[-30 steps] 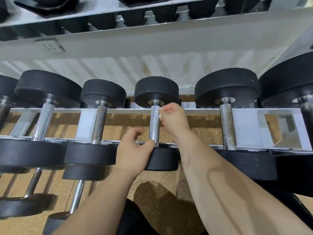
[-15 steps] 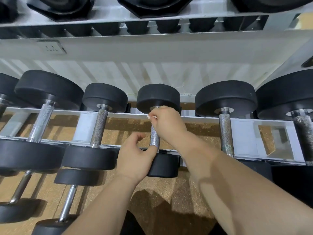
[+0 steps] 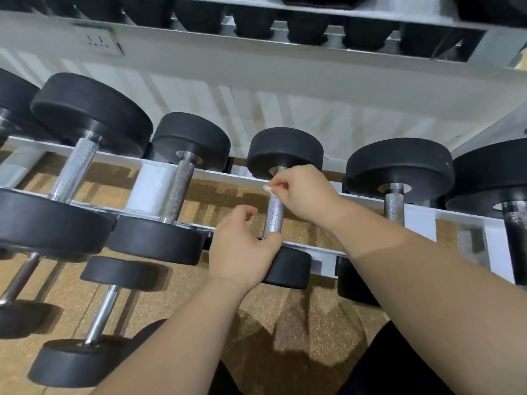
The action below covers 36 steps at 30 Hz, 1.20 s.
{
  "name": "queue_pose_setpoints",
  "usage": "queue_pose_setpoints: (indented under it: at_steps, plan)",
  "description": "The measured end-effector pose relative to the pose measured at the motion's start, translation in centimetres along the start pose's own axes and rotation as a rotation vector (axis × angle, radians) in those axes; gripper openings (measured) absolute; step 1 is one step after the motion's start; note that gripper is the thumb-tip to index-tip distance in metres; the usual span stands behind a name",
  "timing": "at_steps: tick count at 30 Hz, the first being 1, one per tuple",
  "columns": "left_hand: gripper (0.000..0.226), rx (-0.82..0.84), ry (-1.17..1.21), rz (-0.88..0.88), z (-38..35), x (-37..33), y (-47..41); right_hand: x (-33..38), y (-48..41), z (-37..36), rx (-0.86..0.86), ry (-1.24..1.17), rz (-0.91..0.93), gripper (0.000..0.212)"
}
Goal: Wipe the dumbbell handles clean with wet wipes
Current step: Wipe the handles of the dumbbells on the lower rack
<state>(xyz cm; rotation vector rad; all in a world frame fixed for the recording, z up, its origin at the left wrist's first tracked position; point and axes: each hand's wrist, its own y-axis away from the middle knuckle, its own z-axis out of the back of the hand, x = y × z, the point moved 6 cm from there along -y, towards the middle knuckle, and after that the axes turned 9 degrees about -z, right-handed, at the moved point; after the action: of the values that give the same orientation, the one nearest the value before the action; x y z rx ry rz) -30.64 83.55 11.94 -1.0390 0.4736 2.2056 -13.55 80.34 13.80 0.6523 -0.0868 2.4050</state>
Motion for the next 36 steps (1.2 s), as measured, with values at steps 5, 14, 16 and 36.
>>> queue_pose_setpoints:
  at_steps: [5,14,16,36]
  plan:
    - [0.068,-0.045,0.028,-0.004,0.0,-0.1,0.2,0.9,3.9,-1.5,0.32,0.07,0.211,0.013]
    - [0.062,-0.064,0.035,0.011,0.0,0.1,0.2,-1.6,0.9,0.3,-0.112,-0.104,-0.045,0.009]
    - [0.061,-0.055,0.039,0.005,-0.1,0.1,0.2,-1.5,2.1,-0.8,-0.013,-0.145,-0.029,0.009]
    - [0.07,-0.074,-0.002,0.02,-0.4,-0.6,0.7,-0.1,0.0,0.4,-0.047,0.101,0.039,0.023]
